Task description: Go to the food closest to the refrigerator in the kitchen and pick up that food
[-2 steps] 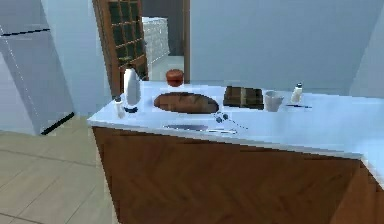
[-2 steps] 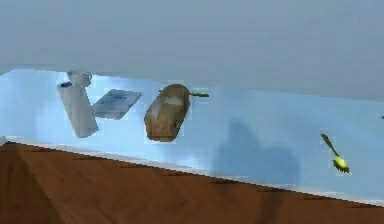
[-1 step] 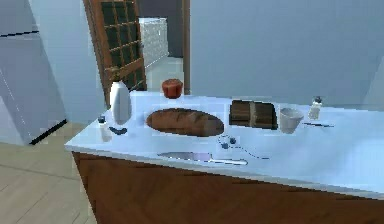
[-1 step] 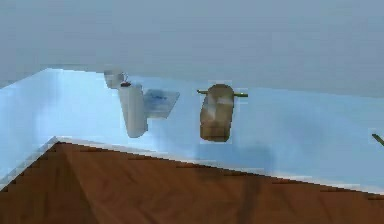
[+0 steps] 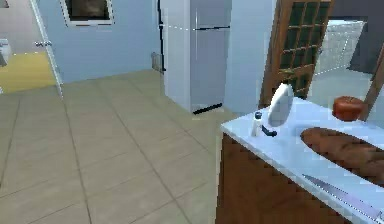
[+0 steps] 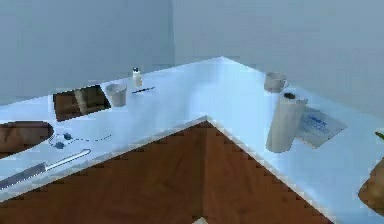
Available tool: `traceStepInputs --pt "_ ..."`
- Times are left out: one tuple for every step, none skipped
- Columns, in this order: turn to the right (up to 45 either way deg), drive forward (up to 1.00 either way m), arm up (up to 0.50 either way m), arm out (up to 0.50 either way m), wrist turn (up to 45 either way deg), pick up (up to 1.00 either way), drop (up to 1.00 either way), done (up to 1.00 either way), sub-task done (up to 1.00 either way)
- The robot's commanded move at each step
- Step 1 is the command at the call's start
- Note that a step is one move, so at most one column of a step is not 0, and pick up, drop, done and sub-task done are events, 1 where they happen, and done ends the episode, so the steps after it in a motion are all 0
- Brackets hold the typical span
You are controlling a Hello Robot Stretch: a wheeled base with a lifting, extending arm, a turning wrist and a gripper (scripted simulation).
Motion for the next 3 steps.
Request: traceStepInputs --pt "-42.0 0.0 0.0 0.0 0.0 0.0 0.0 0.0 0.0" --pt "0.0 0.0 0.5 0.0 0.0 0.0 0.0 0.0 0.0" --pt "0.0 0.0 0.38 0.0 0.0 0.0 0.0 0.0 0.0"
